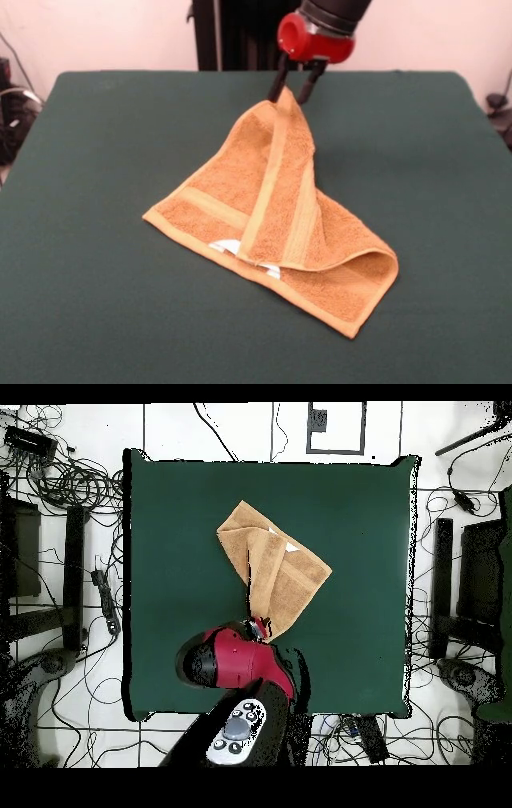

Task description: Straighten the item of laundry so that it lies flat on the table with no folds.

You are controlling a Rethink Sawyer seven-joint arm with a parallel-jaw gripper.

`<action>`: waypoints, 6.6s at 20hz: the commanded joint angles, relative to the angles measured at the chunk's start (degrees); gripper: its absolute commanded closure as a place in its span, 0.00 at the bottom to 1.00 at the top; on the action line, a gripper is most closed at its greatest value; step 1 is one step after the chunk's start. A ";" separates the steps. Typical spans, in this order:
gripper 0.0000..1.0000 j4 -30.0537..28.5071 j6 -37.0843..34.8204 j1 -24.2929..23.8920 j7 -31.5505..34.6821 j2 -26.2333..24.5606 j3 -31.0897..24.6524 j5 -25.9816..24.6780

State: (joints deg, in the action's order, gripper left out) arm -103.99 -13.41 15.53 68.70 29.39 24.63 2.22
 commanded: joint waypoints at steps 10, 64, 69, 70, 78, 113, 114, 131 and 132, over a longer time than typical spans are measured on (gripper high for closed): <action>0.00 -1.49 -24.04 1.05 16.67 6.60 -5.84 8.62; 0.00 15.18 -28.36 -15.02 18.85 -2.51 -11.44 16.72; 0.00 19.40 -29.69 -15.15 19.38 -5.21 -11.05 16.77; 0.00 19.74 -29.59 -15.16 19.36 -5.41 -10.92 16.72; 0.00 24.79 -30.85 -15.53 19.83 -8.28 -10.32 17.16; 0.00 33.49 -34.52 -17.11 19.81 -12.41 -9.11 17.36; 0.00 33.31 -33.44 -17.33 19.29 -12.70 -9.35 17.24; 0.00 29.35 -23.87 -18.91 15.27 -13.73 -11.07 15.39; 0.00 30.28 -24.46 -18.66 15.47 -14.61 -10.40 15.01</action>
State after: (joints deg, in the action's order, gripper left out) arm -70.51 -40.72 -3.20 70.52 16.39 18.18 17.68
